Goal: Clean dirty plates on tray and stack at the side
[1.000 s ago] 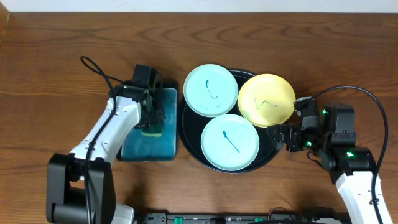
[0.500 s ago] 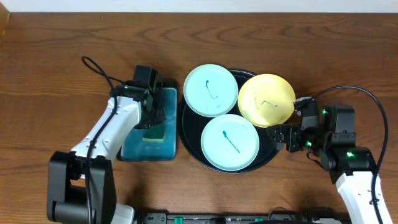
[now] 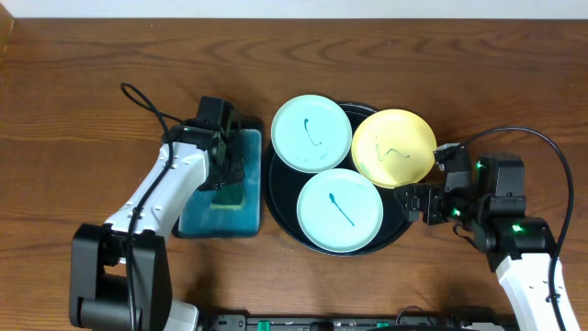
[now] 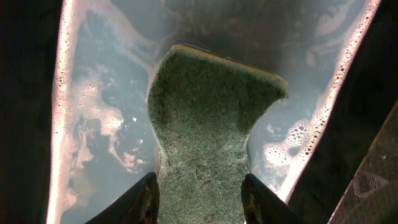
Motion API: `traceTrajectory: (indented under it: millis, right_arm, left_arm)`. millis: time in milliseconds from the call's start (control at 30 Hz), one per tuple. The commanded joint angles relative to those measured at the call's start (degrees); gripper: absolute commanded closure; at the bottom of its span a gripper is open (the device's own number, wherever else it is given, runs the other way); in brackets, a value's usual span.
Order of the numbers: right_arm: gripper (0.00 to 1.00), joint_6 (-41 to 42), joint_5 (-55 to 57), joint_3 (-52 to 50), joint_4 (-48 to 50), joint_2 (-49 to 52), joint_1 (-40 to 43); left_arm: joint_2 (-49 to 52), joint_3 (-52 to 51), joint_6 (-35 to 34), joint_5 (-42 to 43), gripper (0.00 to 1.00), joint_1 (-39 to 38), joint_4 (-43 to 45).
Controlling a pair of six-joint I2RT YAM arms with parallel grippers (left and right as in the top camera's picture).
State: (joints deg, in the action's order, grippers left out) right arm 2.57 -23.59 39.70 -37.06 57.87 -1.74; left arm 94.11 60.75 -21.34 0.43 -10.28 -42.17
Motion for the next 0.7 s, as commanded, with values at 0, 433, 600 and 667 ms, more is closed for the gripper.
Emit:
traceTrajectory:
  millis: [0, 433, 600, 667]
  right_arm:
    - [0.09, 0.6, -0.2, 1.4, 0.0, 0.0, -0.7]
    - [0.08, 0.6, -0.2, 1.4, 0.0, 0.0, -0.7]
    - [0.08, 0.6, -0.2, 1.4, 0.0, 0.0, -0.7]
    - [0.08, 0.6, -0.2, 1.4, 0.0, 0.0, -0.7]
  left_arm:
    - [1.2, -0.7, 0.0, -0.9, 0.55, 0.2, -0.2]
    - [10.3, -0.7, 0.0, -0.9, 0.56, 0.2, 2.0]
    - [14.9, -0.7, -0.3, -0.8, 0.81, 0.2, 2.8]
    - [16.2, -0.7, -0.3, -0.3, 0.91, 0.2, 2.8]
